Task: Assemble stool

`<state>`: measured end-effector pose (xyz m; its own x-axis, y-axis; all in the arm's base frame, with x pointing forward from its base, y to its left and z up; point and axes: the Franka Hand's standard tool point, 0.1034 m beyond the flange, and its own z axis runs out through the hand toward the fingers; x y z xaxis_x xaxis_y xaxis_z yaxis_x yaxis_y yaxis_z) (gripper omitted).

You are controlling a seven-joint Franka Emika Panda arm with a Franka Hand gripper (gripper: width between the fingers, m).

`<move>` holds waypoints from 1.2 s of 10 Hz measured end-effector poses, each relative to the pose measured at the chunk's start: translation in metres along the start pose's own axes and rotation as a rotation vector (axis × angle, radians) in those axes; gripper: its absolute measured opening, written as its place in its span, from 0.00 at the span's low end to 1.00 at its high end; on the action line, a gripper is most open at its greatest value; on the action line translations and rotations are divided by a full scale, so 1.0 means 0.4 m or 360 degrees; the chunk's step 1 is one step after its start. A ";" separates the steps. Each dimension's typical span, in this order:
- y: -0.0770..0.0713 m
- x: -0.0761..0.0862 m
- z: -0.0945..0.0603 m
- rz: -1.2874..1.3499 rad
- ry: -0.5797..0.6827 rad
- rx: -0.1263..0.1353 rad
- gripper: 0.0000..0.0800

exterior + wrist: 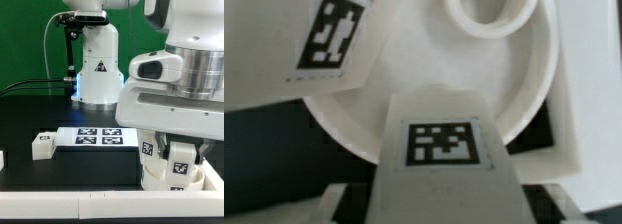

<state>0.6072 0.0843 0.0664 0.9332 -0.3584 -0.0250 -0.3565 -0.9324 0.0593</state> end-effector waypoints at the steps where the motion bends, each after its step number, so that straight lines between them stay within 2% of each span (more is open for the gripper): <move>1: 0.006 0.006 -0.002 0.0153 0.0003 0.0002 0.42; 2: 0.015 0.012 -0.004 0.0330 0.0001 0.0013 0.42; 6: 0.029 0.019 -0.004 0.0622 0.0005 0.0007 0.42; 7: 0.040 0.025 -0.004 0.0870 0.0007 0.0010 0.42; 12: 0.084 0.007 0.006 0.1674 0.0046 -0.0065 0.42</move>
Offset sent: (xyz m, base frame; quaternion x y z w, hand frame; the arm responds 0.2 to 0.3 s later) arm 0.0000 0.0000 0.0000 0.0000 0.0000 0.1296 0.9916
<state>0.5977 0.0520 0.0660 0.1554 -0.9844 0.0821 -0.9862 -0.1497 0.0709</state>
